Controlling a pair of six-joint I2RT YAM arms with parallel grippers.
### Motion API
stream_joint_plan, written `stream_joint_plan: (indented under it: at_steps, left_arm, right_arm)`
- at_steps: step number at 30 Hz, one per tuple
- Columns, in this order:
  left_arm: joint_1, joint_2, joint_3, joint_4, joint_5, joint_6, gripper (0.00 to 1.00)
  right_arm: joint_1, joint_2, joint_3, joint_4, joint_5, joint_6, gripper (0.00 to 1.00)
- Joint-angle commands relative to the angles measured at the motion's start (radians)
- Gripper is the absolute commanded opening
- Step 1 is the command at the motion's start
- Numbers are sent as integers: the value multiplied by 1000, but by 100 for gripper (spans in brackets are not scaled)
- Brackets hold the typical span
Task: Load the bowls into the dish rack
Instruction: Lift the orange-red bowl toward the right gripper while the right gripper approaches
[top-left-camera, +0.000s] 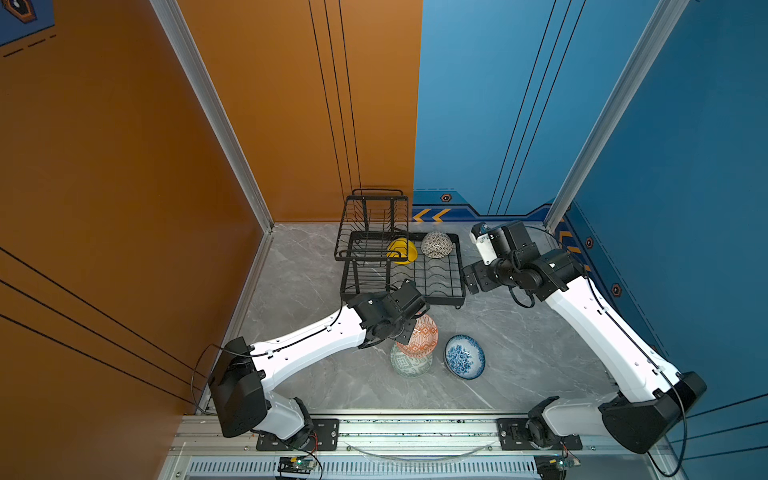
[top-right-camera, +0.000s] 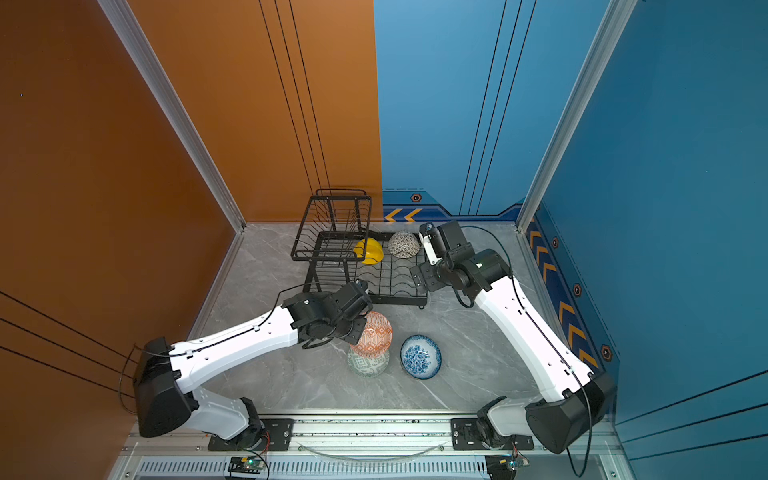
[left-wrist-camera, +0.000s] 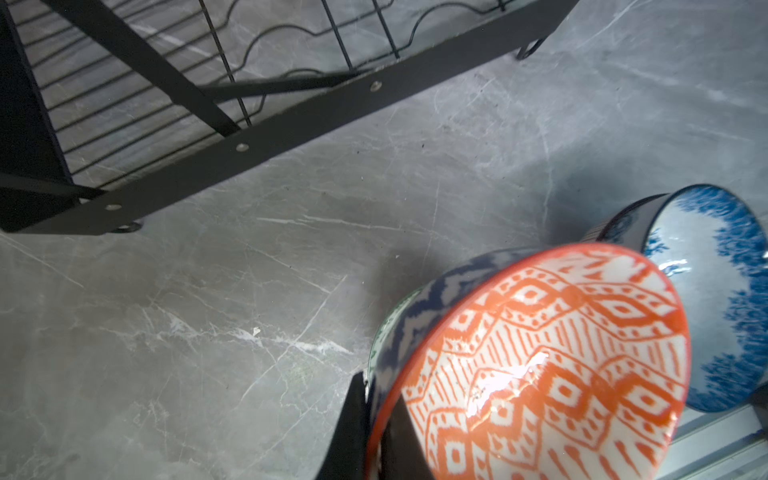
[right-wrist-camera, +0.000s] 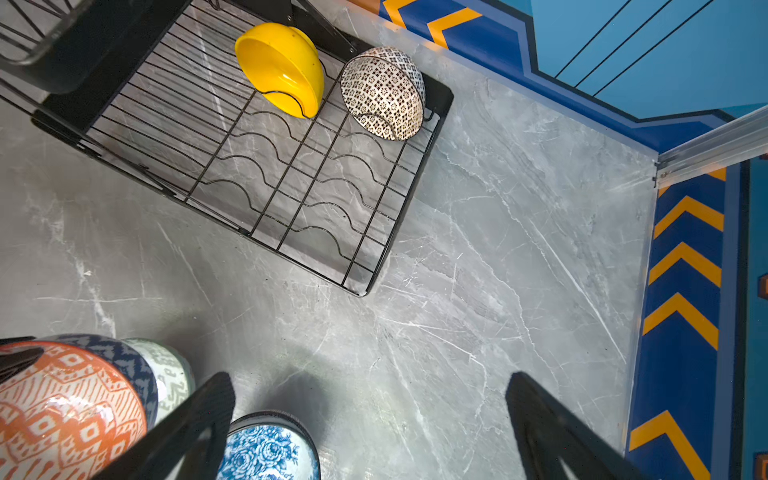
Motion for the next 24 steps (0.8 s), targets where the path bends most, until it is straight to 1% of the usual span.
stream_joint_plan:
  at_steps: [1, 6, 10, 12, 16, 20, 23, 24]
  left_arm:
    - [12, -51, 66, 0, -62, 9, 0]
    - [11, -73, 103, 52, -134, -3, 0]
    - [12, -74, 118, 90, -183, -12, 0]
    - [12, -76, 118, 112, -196, -12, 0]
    - [20, -83, 104, 182, -179, 0, 0]
    - [40, -79, 112, 222, -124, 13, 0]
    - [49, -76, 118, 243, -95, 26, 0]
    - [56, -74, 122, 243, -82, 27, 0]
  right_arm:
    - [-8, -47, -23, 49, -121, 74, 100]
    - [31, -98, -73, 97, -240, 154, 100]
    - [89, -121, -90, 119, -276, 192, 100]
    - [115, -121, -95, 124, -277, 206, 100]
    - [153, -119, -138, 173, -275, 260, 100]
    - [198, -112, -194, 248, -225, 318, 98]
    - [212, -90, -213, 281, -174, 336, 94]
    - [238, -83, -217, 294, -161, 342, 92]
